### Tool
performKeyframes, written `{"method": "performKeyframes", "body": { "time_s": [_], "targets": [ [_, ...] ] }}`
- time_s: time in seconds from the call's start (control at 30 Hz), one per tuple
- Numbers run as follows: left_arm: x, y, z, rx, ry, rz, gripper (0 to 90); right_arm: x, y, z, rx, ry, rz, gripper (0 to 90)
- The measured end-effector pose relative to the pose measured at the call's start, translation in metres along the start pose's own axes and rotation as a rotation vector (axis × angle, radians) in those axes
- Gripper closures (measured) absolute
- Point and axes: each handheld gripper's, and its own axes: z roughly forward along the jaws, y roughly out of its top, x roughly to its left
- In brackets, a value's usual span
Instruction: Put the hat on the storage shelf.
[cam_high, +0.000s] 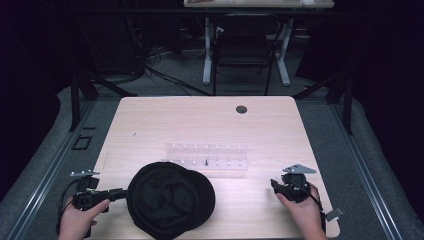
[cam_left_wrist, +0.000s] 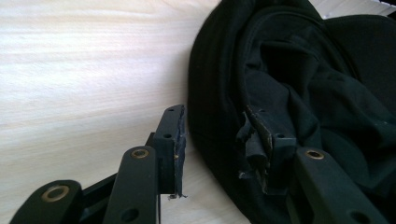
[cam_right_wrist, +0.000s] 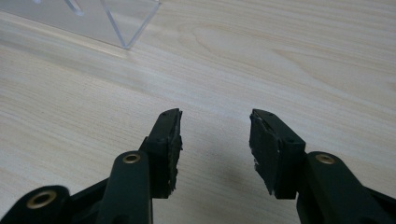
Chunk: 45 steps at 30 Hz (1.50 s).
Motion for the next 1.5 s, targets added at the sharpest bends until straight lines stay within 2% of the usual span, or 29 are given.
{"method": "performKeyframes", "body": {
  "time_s": [0.2, 0.27, 0.53, 0.73, 0.87, 0.97, 1.03, 1.07, 1.23, 1.4, 1.5],
  "targets": [
    [0.001, -0.002, 0.005, 0.027, -0.005, -0.039, 61.5, -0.001, 0.000, -0.001, -0.002, 0.004, 0.003, 53.1],
    [0.001, -0.002, 0.007, 0.044, -0.005, -0.039, 61.6, -0.001, 0.000, -0.001, -0.005, 0.003, 0.003, 53.1],
    [0.001, -0.003, 0.013, 0.062, 0.004, -0.054, 62.3, -0.001, 0.000, -0.001, -0.006, 0.005, 0.008, 53.2],
    [0.002, -0.002, 0.015, 0.068, -0.012, -0.070, 64.1, 0.000, 0.001, -0.001, -0.011, 0.009, 0.010, 53.2],
    [0.004, -0.002, 0.018, 0.084, -0.041, -0.088, 64.9, 0.000, 0.001, -0.001, -0.012, 0.011, 0.011, 53.1],
    [0.007, -0.001, 0.021, 0.109, -0.078, -0.110, 65.1, 0.000, 0.001, -0.001, -0.011, 0.013, 0.012, 53.1],
    [0.009, 0.000, 0.022, 0.119, -0.078, -0.108, 65.3, 0.000, 0.001, -0.001, -0.011, 0.013, 0.013, 53.1],
    [0.008, 0.000, 0.023, 0.119, -0.087, -0.126, 65.8, 0.001, 0.001, -0.001, -0.011, 0.013, 0.013, 53.2],
    [0.005, 0.003, 0.023, 0.127, -0.067, -0.086, 69.5, 0.007, 0.004, -0.003, -0.026, 0.027, -0.013, 57.1],
    [0.002, 0.003, 0.025, 0.129, -0.064, -0.090, 73.0, 0.016, 0.006, -0.003, -0.016, 0.037, -0.039, 58.7],
    [0.001, 0.003, 0.027, 0.131, -0.059, -0.079, 78.3, 0.016, 0.006, -0.003, -0.018, 0.038, -0.036, 58.7]
  ]
}}
